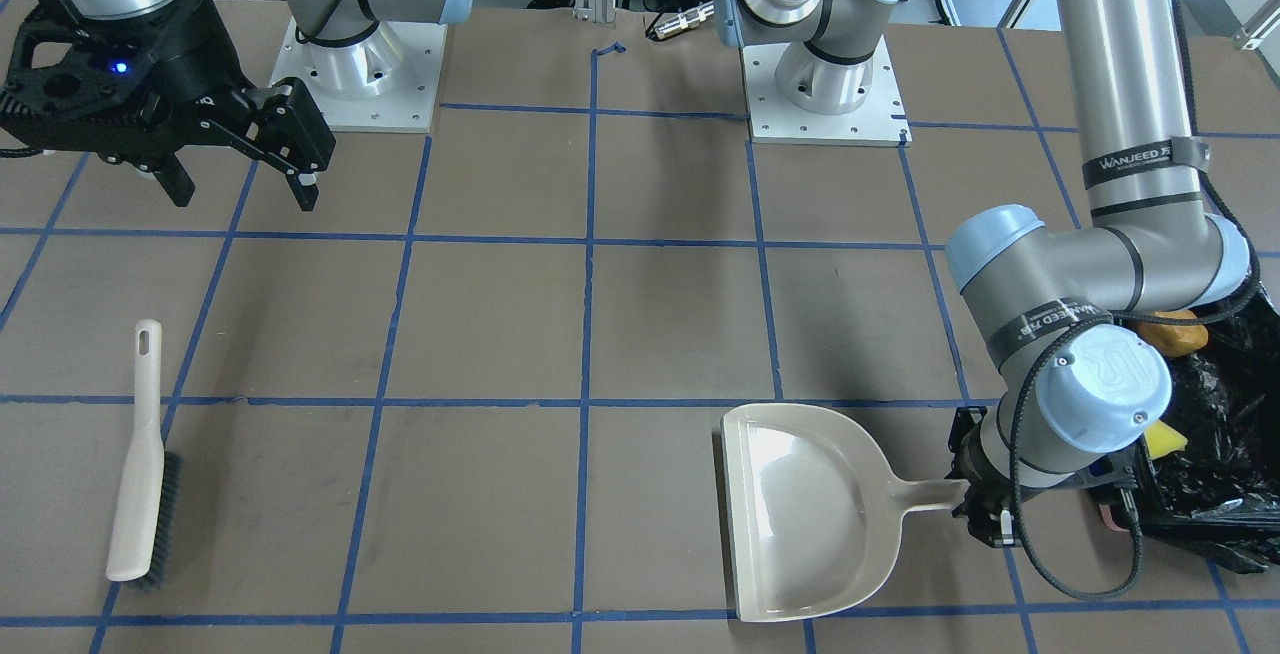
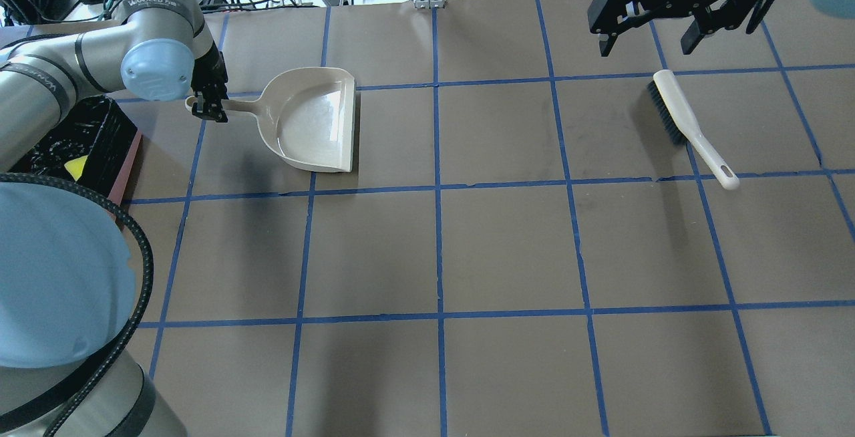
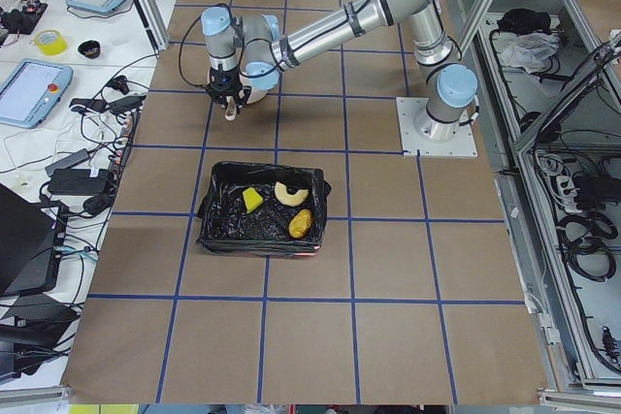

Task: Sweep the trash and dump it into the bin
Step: 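Open the left gripper to release the dustpan handle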

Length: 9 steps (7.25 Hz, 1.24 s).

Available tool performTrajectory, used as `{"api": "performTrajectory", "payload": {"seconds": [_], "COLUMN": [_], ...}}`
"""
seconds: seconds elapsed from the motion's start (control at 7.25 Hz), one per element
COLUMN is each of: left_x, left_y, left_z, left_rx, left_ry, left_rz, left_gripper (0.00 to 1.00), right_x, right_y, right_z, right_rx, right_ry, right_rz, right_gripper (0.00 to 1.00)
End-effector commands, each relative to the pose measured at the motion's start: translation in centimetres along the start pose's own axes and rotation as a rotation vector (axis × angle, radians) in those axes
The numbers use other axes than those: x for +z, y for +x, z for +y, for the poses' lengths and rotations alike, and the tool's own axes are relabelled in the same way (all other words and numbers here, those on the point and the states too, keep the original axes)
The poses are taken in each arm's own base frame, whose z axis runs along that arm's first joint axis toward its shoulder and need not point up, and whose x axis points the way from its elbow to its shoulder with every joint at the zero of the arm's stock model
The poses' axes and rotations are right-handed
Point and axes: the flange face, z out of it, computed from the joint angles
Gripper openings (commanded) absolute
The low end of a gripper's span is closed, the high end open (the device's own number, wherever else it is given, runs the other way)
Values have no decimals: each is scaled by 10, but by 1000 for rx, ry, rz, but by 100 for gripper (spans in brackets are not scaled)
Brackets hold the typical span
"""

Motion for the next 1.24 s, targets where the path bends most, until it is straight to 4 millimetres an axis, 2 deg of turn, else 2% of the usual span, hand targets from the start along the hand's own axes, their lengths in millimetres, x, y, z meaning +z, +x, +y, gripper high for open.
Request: {"api": "performTrajectory", "payload": {"seconds": [0.0,0.28,0.55,0.69,0.83,0.97,1.1], "left_x": [7,10,15,12,7,-10,-47], "left_y": [0,0,-1,-1,0,1,-4], "left_z": [1,2,2,1,0,-1,6], "left_rx": [-4,-9,9,8,7,16,186], "left_ry": [-4,-3,0,2,7,9,22], "left_rz": [-11,-16,-26,-15,5,37,91], "left_gripper": [17,21,56,64,79,83,89], "right_x": [0,0,0,0,0,0,1], "right_y": [0,0,0,0,1,1,1], "right_z": [0,0,0,0,0,0,0], "right_rx": [1,1,1,1,2,2,2], "right_ry": [0,-3,-3,-3,-1,-1,-3], "right_rz": [0,0,0,0,0,0,0], "right_gripper": [100,100,100,100,100,100,100]}}
